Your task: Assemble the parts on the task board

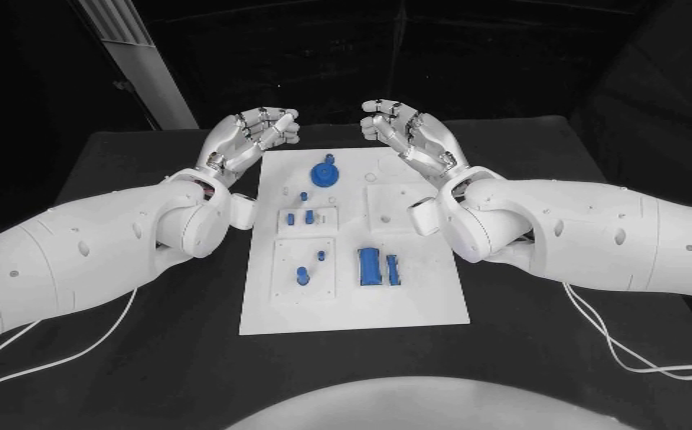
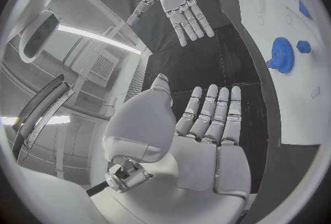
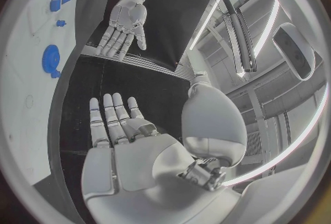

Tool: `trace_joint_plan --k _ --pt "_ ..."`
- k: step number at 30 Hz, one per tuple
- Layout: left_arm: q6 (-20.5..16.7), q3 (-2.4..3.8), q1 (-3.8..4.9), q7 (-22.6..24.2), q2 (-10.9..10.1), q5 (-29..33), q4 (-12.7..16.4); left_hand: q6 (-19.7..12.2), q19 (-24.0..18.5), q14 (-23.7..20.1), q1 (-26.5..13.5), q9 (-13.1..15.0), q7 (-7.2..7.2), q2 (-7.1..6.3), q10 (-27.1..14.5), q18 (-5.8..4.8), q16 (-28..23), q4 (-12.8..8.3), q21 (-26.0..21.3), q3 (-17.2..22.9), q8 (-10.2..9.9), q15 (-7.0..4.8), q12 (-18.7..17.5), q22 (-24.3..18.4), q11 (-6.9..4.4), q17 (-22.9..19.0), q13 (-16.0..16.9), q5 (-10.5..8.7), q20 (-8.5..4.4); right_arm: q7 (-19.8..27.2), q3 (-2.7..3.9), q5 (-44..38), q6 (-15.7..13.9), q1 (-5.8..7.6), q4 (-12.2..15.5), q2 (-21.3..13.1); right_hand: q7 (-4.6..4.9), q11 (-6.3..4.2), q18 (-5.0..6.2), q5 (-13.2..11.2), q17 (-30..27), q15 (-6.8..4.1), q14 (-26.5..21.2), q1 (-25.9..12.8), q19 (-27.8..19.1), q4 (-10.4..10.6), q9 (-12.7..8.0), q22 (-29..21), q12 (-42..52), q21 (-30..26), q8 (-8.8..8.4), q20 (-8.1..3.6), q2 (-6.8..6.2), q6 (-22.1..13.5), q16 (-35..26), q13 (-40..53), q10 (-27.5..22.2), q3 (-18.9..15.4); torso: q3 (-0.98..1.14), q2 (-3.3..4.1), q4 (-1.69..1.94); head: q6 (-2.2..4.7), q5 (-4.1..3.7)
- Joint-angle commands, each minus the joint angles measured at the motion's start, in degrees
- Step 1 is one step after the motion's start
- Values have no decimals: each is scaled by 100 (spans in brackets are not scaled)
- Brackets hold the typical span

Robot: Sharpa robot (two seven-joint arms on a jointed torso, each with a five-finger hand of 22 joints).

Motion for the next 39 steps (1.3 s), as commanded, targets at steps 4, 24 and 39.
trace_joint_plan --k 4,24,39 --pt "-245 4 -13 1713 -9 221 112 -144 -561 -366 2 6 737 -30 -169 -52 85 0 -204 -30 136 19 95 -534 24 -47 3 -23 -1 498 4 222 12 7 -139 155 364 -47 91 60 -119 -57 -134 29 -321 10 -25 -474 -19 -124 115 -125 -33 -114 -4 -135 -127 -29 -8 8 19 361 142" --pt "-2089 972 -805 -654 -396 547 1191 -1912 -1856 -1497 -4583 -396 -495 -613 -1854 -664 -3119 -1075 -651 838 -1616 -883 -2249 -2901 -941 -442 -376 -935 -1115 -474 769 1422 -1248 -692 -224 112 -793 -1239 -483 -387 -3287 -1039 -1467 -5012 -1497 -1725 -2968 -3306 -1982 -348 -1995 -1350 1270 -1214 -2339 -3816 -1856 1097 70 -786 -227 1009 530" --pt "-2848 1345 -1106 -904 -546 721 1613 -2334 -2557 -1497 -5704 -396 -917 -613 -2281 -664 -3903 -1674 -651 1263 -2043 -1382 -2823 -3460 -1427 -442 -376 -1420 -1653 -490 787 1452 -1276 -707 -226 111 -793 -1239 -483 -387 -3287 -1039 -1467 -5012 -1497 -1725 -2968 -3306 -1982 -348 -1995 -1350 1270 -1214 -2339 -3816 -1856 1097 77 -861 -250 1078 570"
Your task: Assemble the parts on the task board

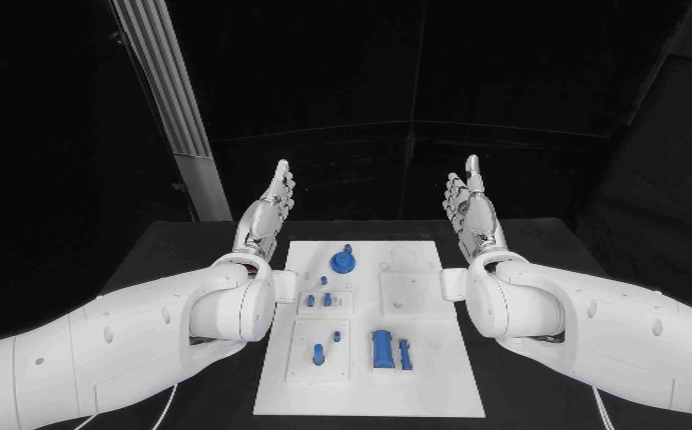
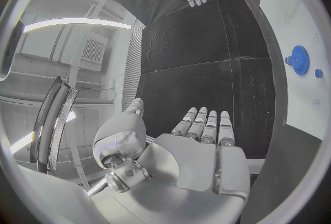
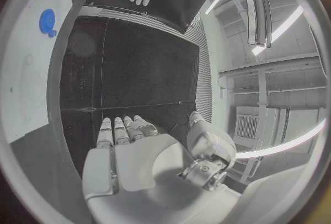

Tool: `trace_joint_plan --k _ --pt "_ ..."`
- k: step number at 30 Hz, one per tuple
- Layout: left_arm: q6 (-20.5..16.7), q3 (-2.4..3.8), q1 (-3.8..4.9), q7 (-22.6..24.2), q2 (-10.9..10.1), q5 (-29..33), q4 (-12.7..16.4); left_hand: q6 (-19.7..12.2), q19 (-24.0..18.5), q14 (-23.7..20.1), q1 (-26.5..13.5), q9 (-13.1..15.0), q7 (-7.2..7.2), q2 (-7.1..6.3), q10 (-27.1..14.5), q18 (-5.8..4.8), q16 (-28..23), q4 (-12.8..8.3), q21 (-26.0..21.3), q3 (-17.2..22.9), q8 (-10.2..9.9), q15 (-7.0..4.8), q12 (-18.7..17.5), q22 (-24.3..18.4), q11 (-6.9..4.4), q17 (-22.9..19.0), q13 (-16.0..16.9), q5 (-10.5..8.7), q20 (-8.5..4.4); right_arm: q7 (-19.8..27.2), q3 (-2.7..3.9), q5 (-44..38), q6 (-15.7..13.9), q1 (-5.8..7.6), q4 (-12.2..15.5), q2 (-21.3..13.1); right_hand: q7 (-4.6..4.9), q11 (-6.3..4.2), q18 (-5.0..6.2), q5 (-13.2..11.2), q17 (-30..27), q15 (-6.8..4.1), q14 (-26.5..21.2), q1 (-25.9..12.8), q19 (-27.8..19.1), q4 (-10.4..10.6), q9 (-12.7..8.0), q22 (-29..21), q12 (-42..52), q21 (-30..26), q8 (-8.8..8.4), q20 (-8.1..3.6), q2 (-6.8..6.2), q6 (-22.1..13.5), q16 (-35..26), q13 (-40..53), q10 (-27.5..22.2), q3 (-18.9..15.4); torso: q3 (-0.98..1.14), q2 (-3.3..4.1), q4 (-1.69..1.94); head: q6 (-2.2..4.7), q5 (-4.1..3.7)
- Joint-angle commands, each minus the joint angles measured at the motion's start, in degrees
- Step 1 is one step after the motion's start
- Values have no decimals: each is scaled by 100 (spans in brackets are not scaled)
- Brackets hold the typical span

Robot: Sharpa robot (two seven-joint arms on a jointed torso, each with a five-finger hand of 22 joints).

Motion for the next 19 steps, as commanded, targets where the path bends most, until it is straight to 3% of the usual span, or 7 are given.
trace_joint_plan --k 1,5,6,7,12,13,19 --pt "-291 9 10 -101 -3 86 15 -254 -503 -33 -616 -8 -57 -5 -223 -122 -433 -272 -32 74 -240 -153 -315 -307 -139 -9 -7 -132 -201 -11 5 64 -111 8 7 0 -2 0 -39 -19 -6 1 -21 -31 -2 -24 -5 -6 -20 -20 -21 -28 -1 -19 -20 -5 -30 -1 2 -11 -4 0 -1" --pt "-291 9 10 -101 -3 86 15 -304 -503 -33 -788 -8 -57 -5 -271 -122 -555 -272 -32 74 -304 -153 -403 -393 -139 -9 -7 -132 -201 -11 5 64 -111 8 7 0 -2 0 -39 -19 -6 1 -21 -31 -2 -24 -5 -6 -20 -20 -21 -28 -1 -19 -20 -5 -30 -1 2 -11 -4 0 -1" --pt "-291 9 10 -101 -3 86 15 -332 -503 -33 -860 -8 -57 -5 -684 -122 -606 -272 -32 74 -721 -153 -442 -428 -139 -9 -7 -132 -201 -11 5 64 -111 8 7 0 -2 0 -39 -19 -6 1 -21 -31 -2 -24 -5 -6 -20 -20 -21 -28 -1 -19 -20 -5 -30 -1 2 -11 -4 0 -1" --pt "-291 9 10 -101 -3 86 15 -738 -503 -33 -888 -8 -57 -5 -684 -122 -622 -272 -32 74 -721 -153 -454 -443 -139 -9 -7 -132 -201 -11 5 64 -111 8 7 0 -2 0 -39 -19 -6 1 -21 -31 -2 -24 -5 -6 -20 -20 -21 -28 -1 -19 -20 -5 -30 -1 2 -11 -4 0 -1" --pt "-291 9 10 -101 -3 86 15 -738 -503 -33 -1068 -8 -57 -5 -684 -122 -749 -272 -32 74 -721 -153 -546 -932 -139 -9 -7 -132 -201 -11 5 64 -111 8 7 0 -2 0 -39 -19 -6 1 -21 -31 -2 -24 -5 -6 -20 -20 -21 -28 -1 -19 -20 -5 -30 -1 2 -11 -4 0 -1" --pt "-291 9 10 -101 -3 86 15 -738 -503 -33 -1109 -8 -57 -5 -684 -122 -781 -272 -32 74 -721 -153 -959 -932 -139 -9 -7 -132 -201 -11 5 64 -111 8 7 0 -2 0 -39 -19 -6 1 -21 -31 -2 -24 -5 -6 -20 -20 -21 -28 -1 -19 -20 -5 -30 -1 2 -11 -4 0 -1" --pt "-291 9 10 -101 -3 86 15 -738 -503 -33 -1261 -8 -57 -5 -684 -122 -896 -272 -32 74 -721 -153 -959 -932 -139 -9 -7 -132 -201 -11 5 64 -111 8 7 0 -2 0 -39 -19 -6 1 -21 -31 -2 -24 -5 -6 -20 -20 -21 -28 -1 -19 -20 -5 -30 -1 2 -11 -4 0 -1"
